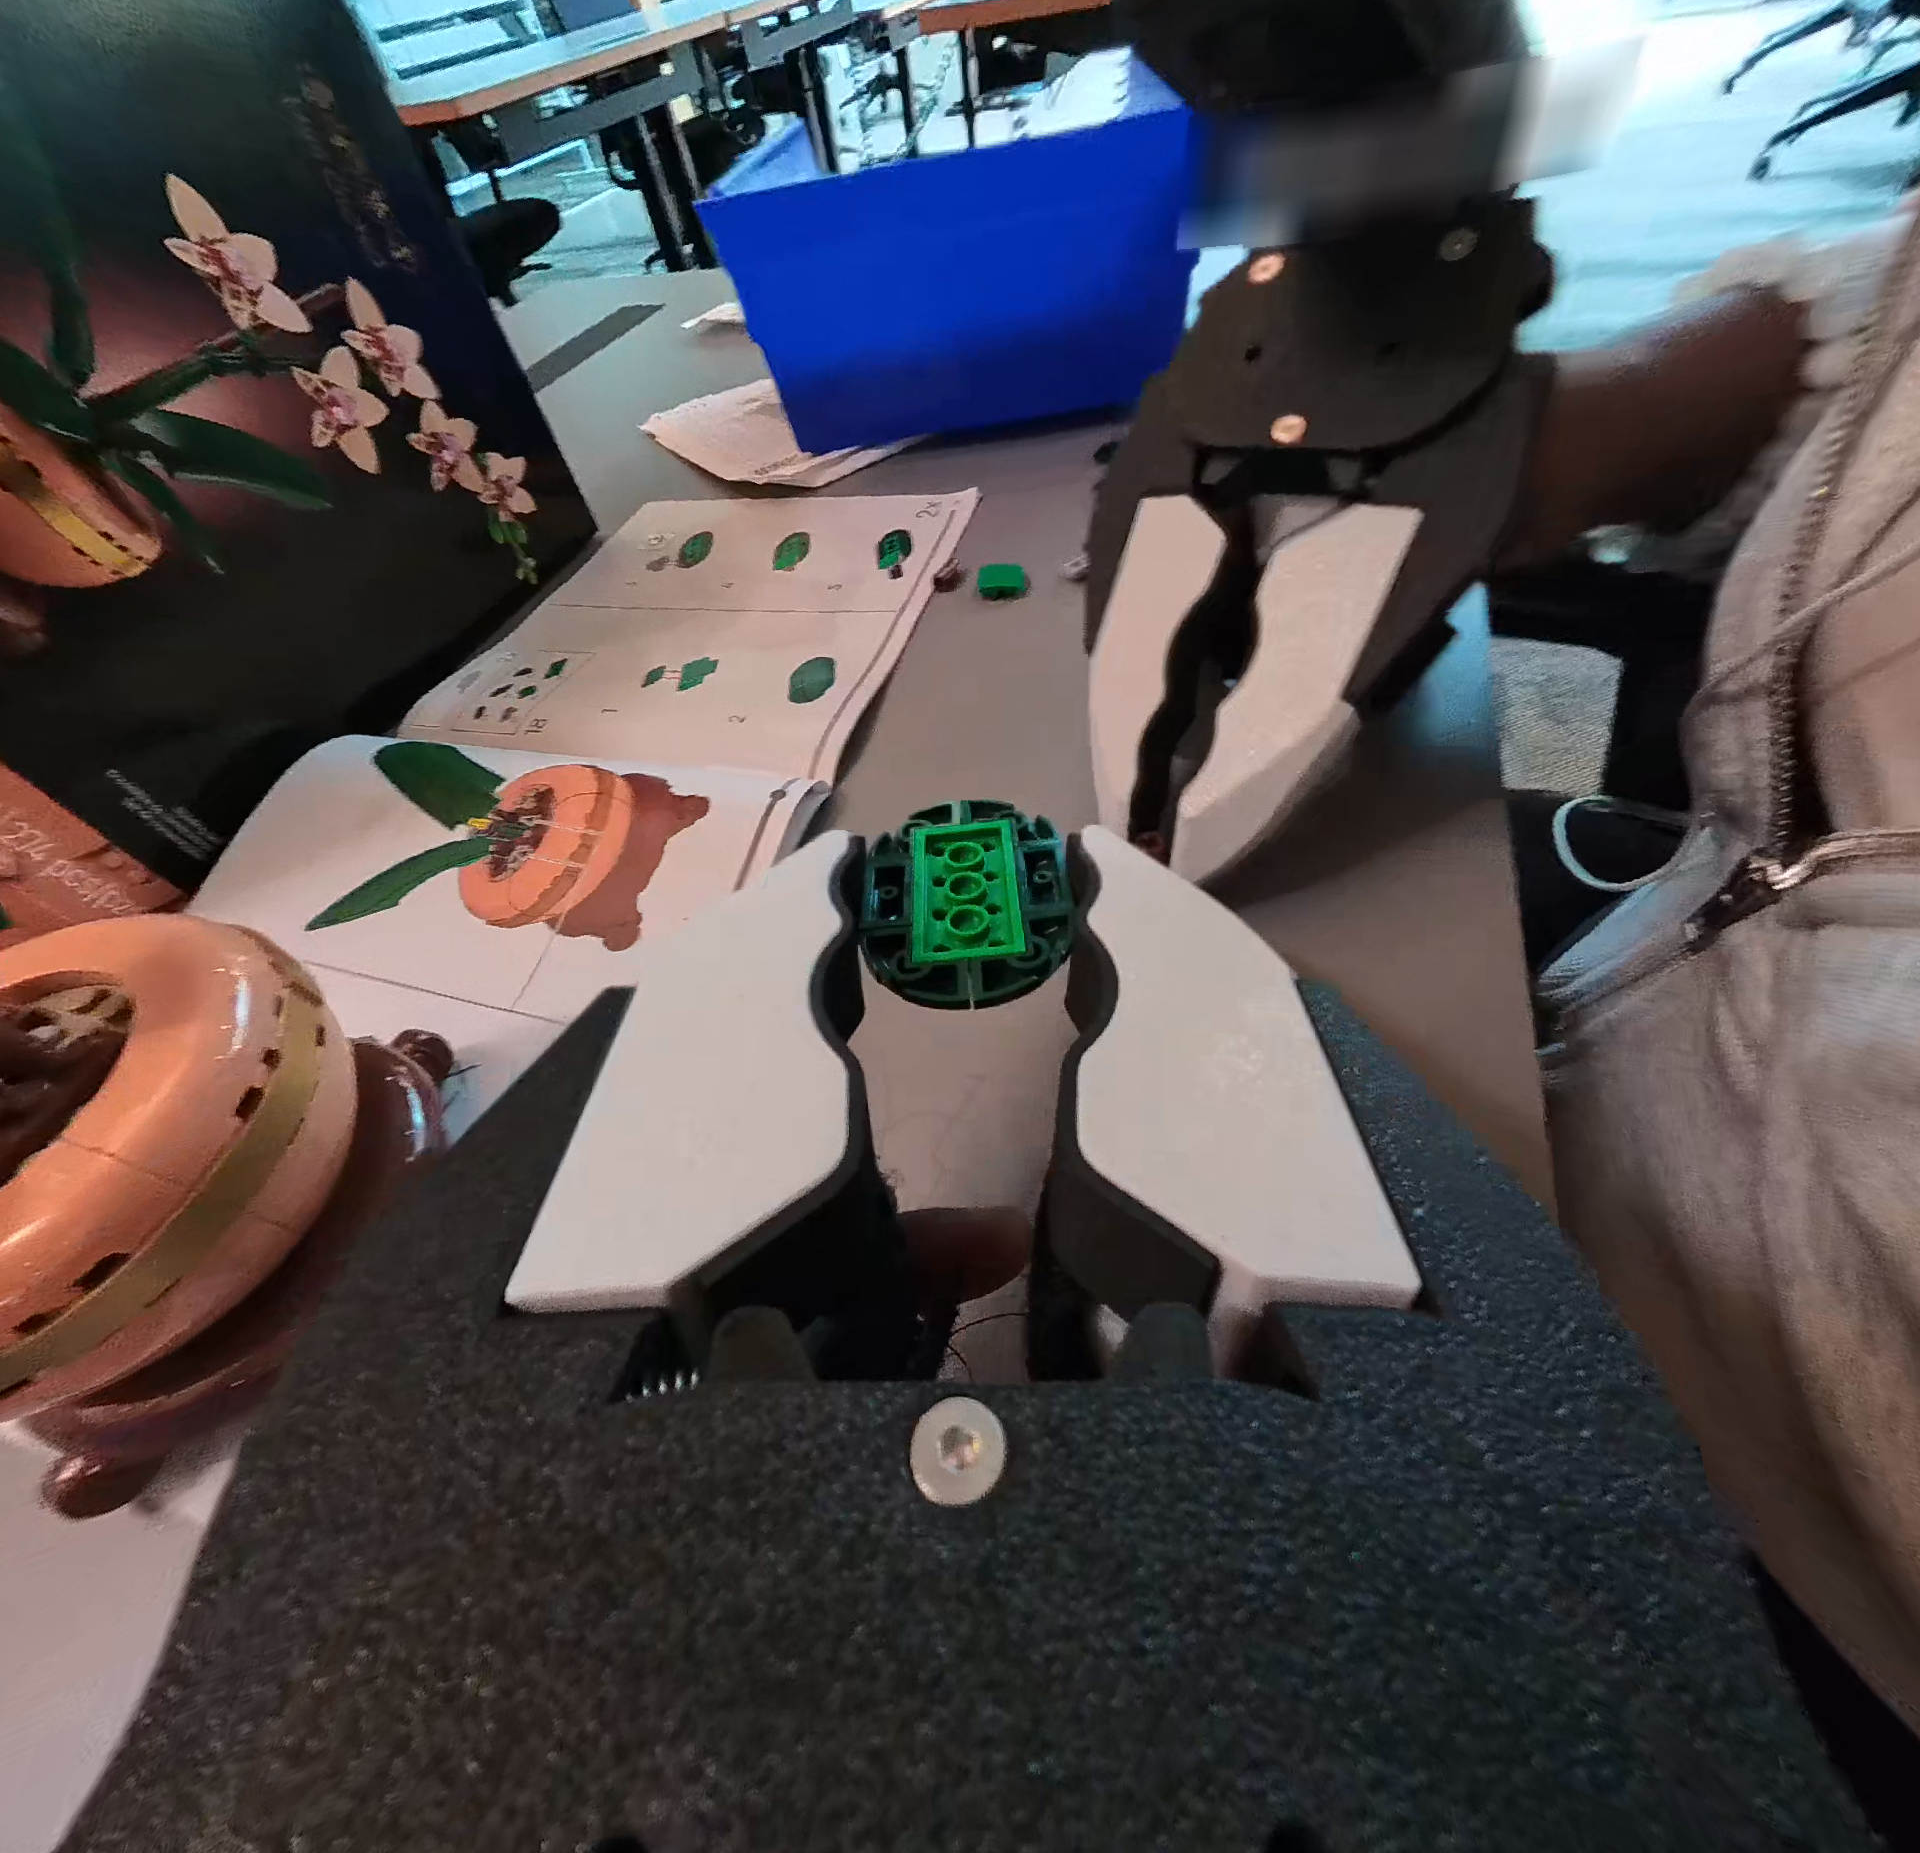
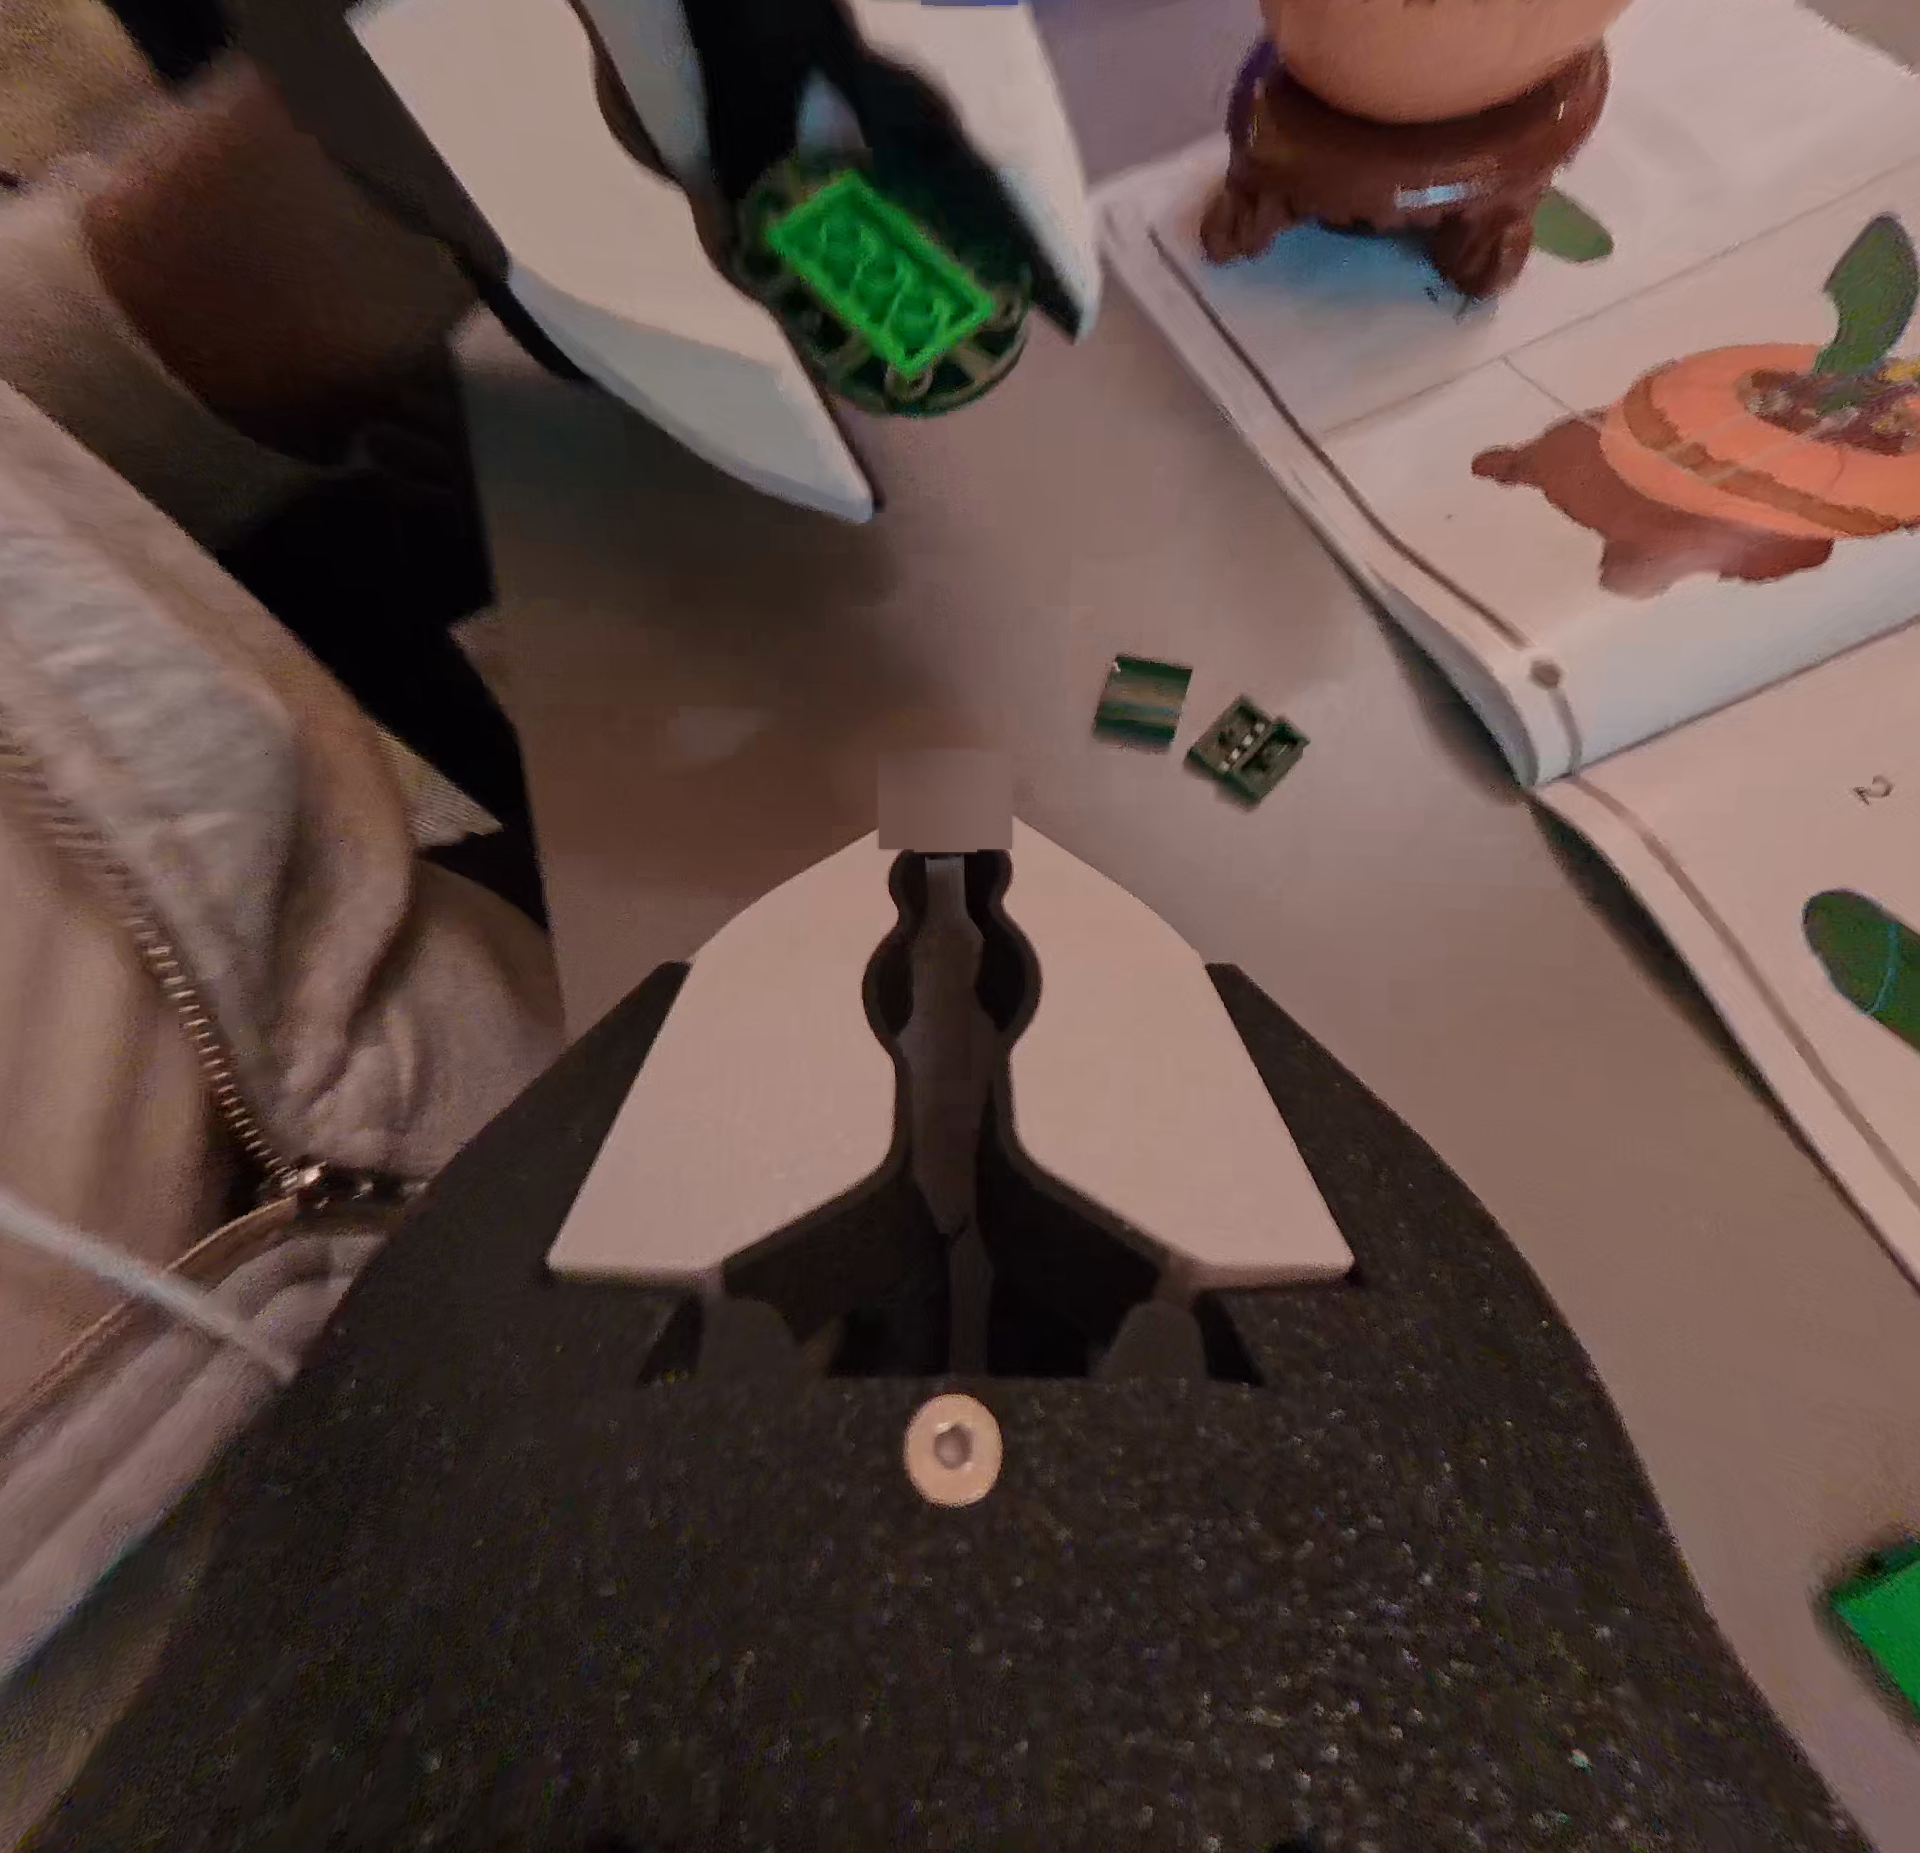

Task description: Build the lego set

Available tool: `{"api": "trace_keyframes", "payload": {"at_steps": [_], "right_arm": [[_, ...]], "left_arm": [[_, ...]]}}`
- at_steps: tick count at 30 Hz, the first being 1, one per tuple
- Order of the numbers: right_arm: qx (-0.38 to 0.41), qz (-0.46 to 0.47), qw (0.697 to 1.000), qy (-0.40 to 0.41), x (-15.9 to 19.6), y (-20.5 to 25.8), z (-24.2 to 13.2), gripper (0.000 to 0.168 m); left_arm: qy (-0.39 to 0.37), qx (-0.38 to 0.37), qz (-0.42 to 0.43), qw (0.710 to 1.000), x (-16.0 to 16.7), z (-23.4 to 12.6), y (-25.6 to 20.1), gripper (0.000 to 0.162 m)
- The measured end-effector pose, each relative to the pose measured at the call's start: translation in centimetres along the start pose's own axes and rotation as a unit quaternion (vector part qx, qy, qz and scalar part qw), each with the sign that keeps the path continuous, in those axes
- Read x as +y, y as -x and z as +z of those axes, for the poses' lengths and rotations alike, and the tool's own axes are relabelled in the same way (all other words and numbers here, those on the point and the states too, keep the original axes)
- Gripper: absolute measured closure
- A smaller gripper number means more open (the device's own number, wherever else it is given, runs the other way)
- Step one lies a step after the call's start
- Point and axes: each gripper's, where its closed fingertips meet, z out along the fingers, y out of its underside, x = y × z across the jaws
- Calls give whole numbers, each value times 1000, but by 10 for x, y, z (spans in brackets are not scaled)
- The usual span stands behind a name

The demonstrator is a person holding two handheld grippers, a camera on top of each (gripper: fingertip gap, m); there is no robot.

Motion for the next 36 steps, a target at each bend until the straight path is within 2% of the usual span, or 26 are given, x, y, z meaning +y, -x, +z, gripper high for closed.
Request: {"api": "trace_keyframes", "payload": {"at_steps": [4, 6, 9, 13, 17, 36], "right_arm": [[-95, 9, 993, -73, -34, 0, -28, 162], [-145, -20, 983, -108, -59, 9, -42, 161], [-168, -51, 979, -105, -79, 13, -46, 162], [-169, -84, 981, -43, -76, 12, -40, 162], [-172, -113, 979, -4, -69, 15, -38, 162], [-118, -160, 979, 40, -77, 5, -46, 161]], "left_arm": [[-41, 52, -48, 997, -11, -5, -7, 127], [-77, 85, -81, 990, -21, -7, -13, 127], [-117, 111, -94, 982, -32, -7, -19, 127], [-91, 99, -48, 990, -30, 2, -24, 127], [-105, 99, -41, 989, -37, 5, -26, 127], [-187, 78, -64, 977, -56, 6, -18, 127]]}}
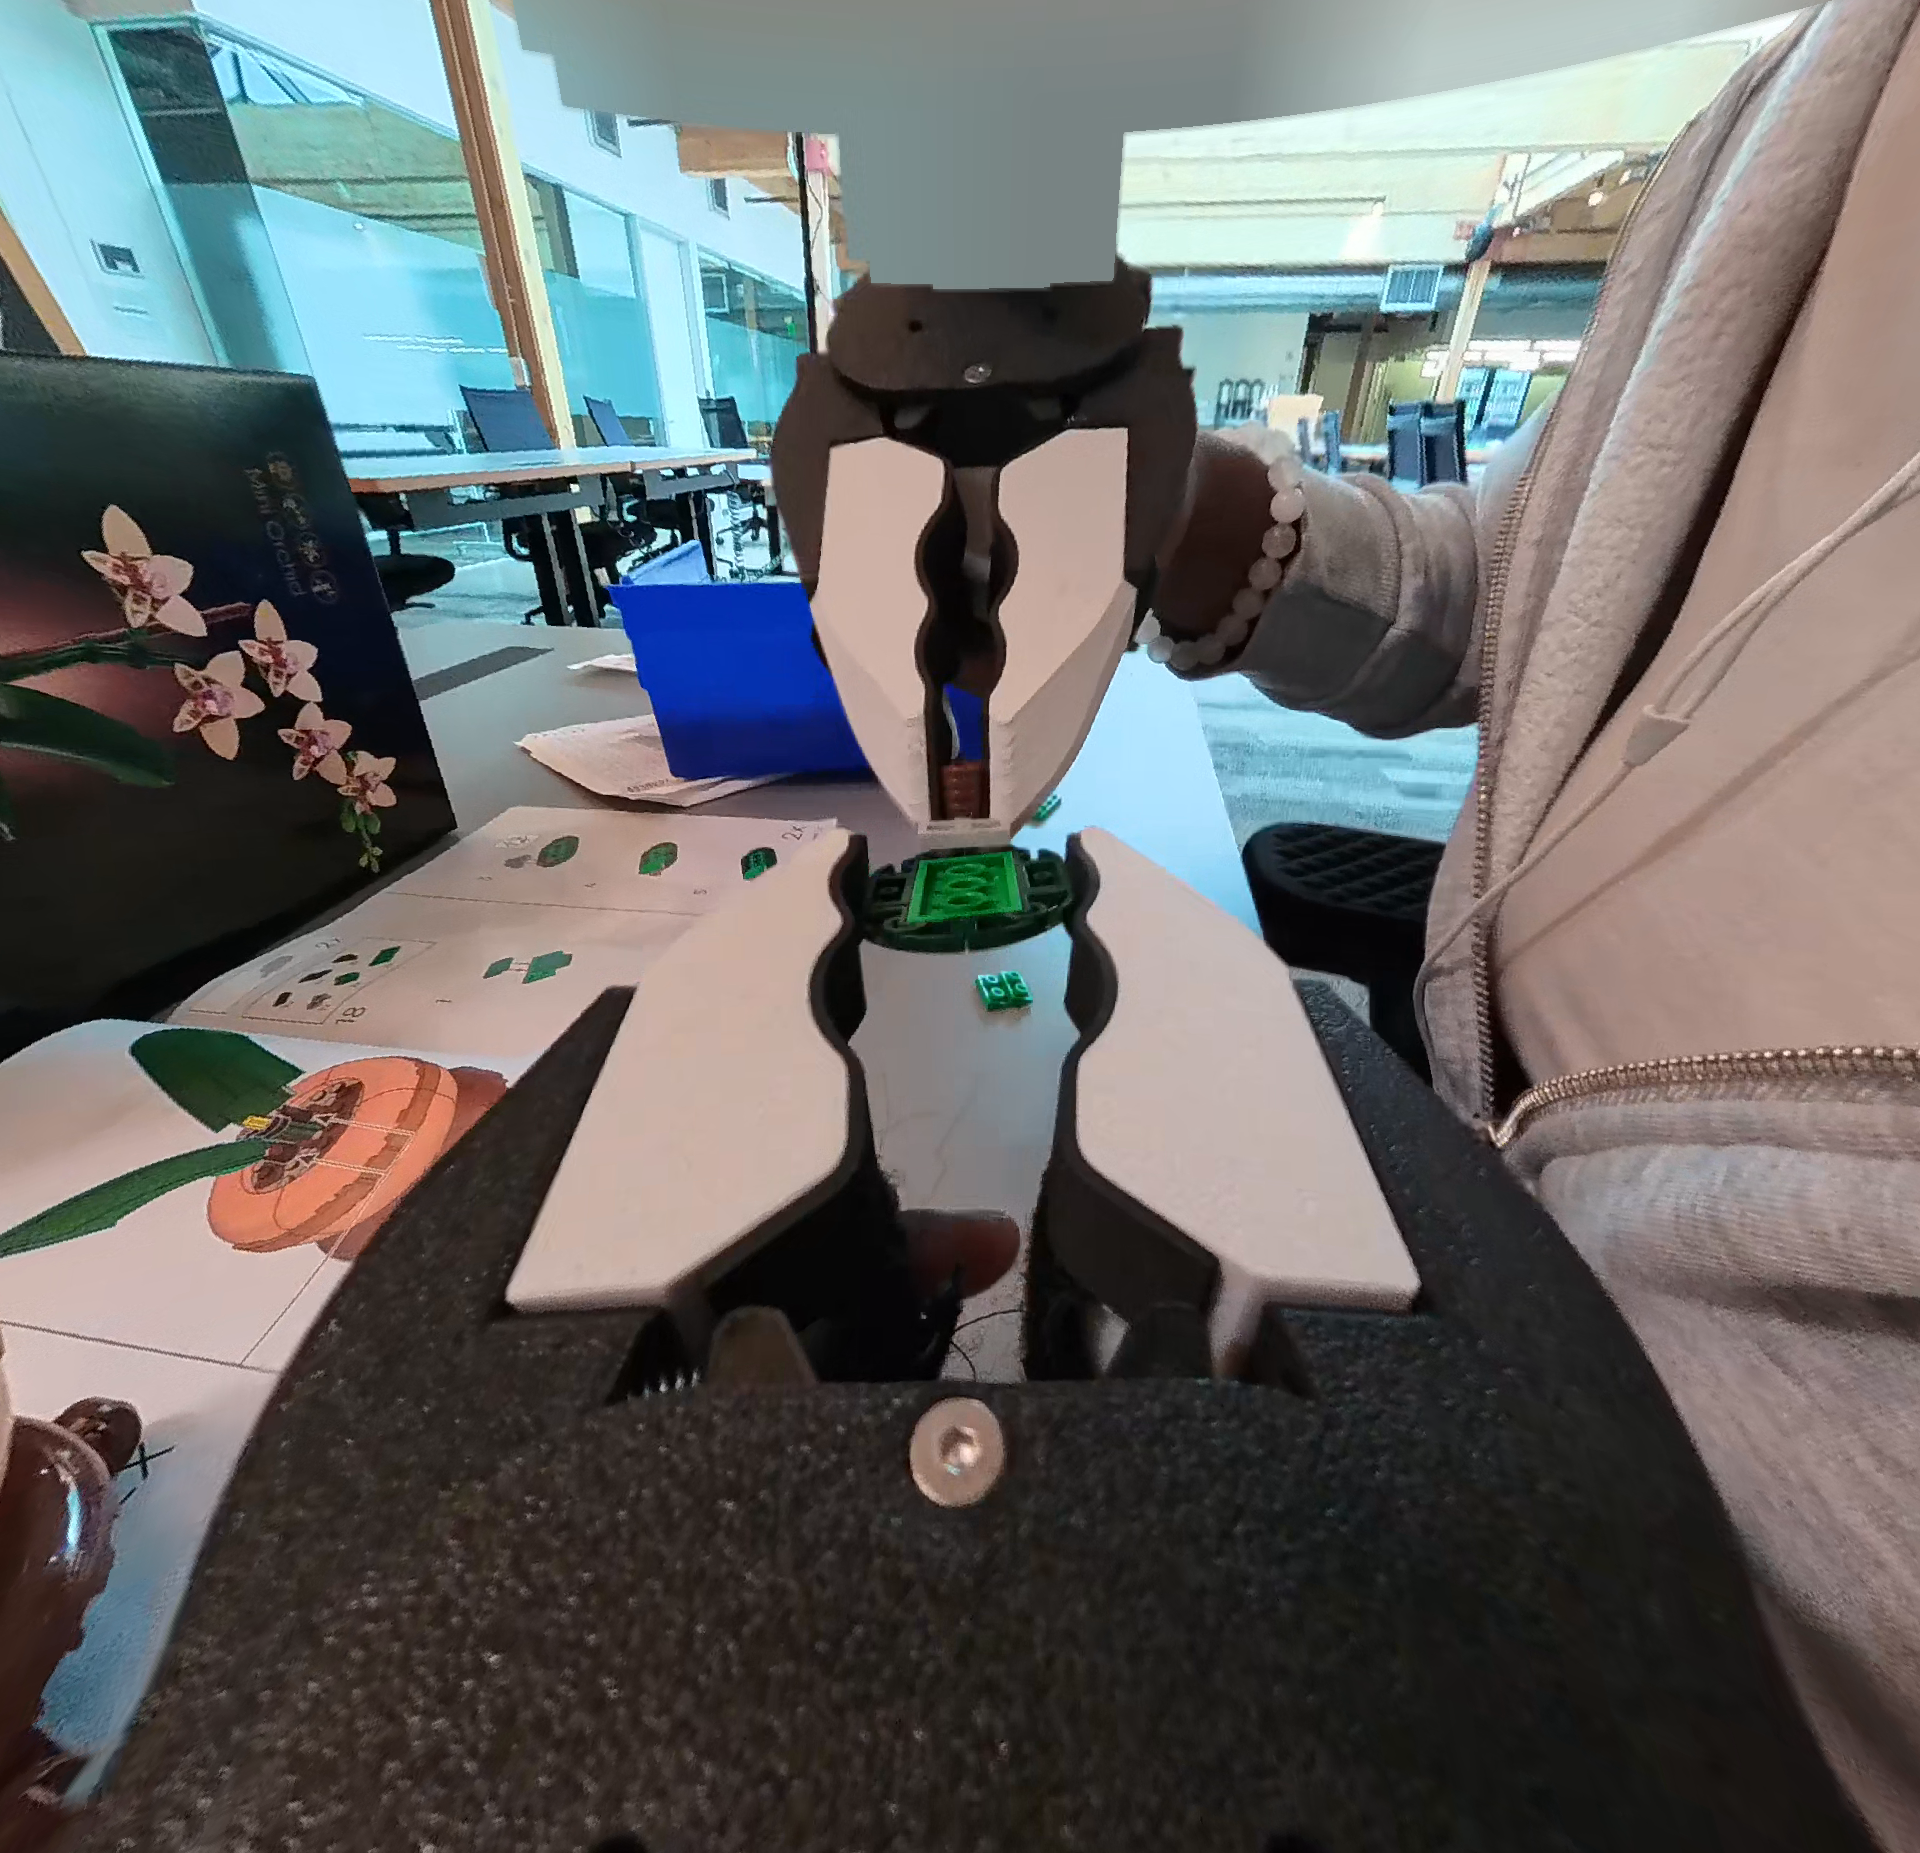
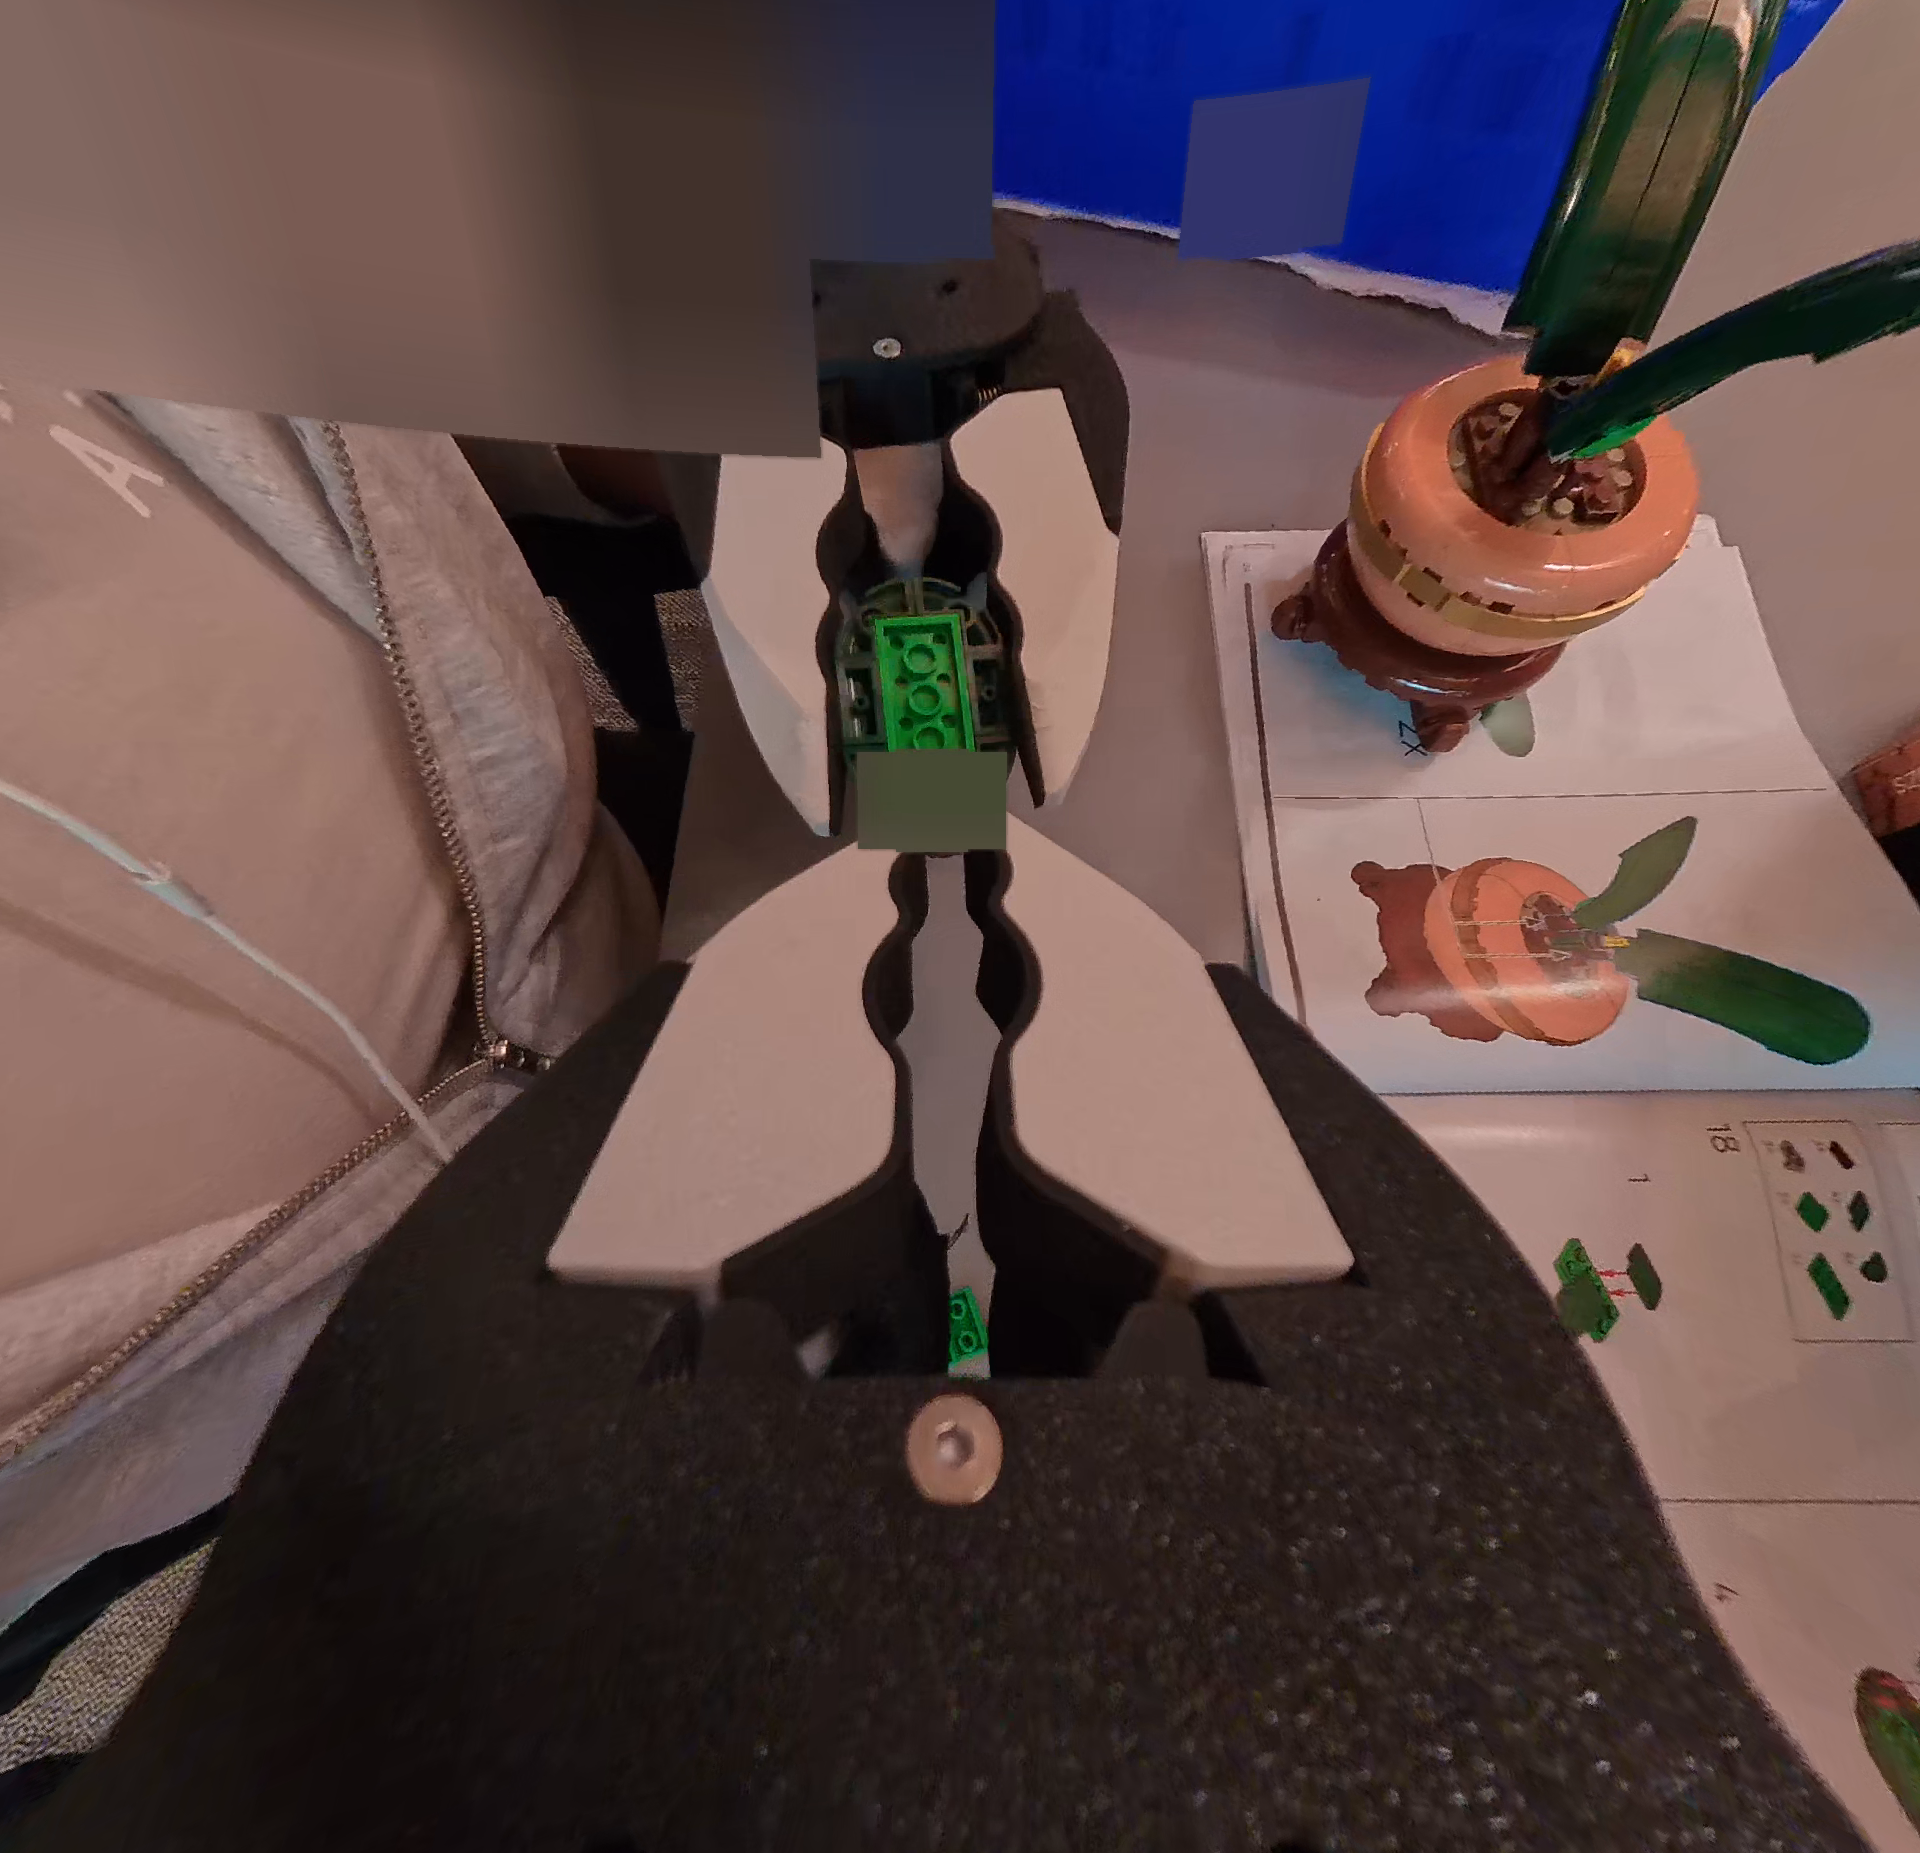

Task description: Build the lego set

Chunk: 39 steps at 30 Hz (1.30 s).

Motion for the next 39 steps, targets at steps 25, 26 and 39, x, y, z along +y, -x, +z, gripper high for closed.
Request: {"api": "trace_keyframes", "payload": {"at_steps": [25, 26, 39], "right_arm": [[5, -37, 993, 116, 16, -3, 4, 161], [6, -35, 992, 120, 21, -3, 6, 161], [31, 37, 996, 77, 52, -5, -6, 161]], "left_arm": [[20, -20, 41, 999, 9, 6, 1, 127], [30, -16, 42, 999, 12, 7, 1, 127], [109, -2, 74, 991, 32, 19, 0, 127]]}}
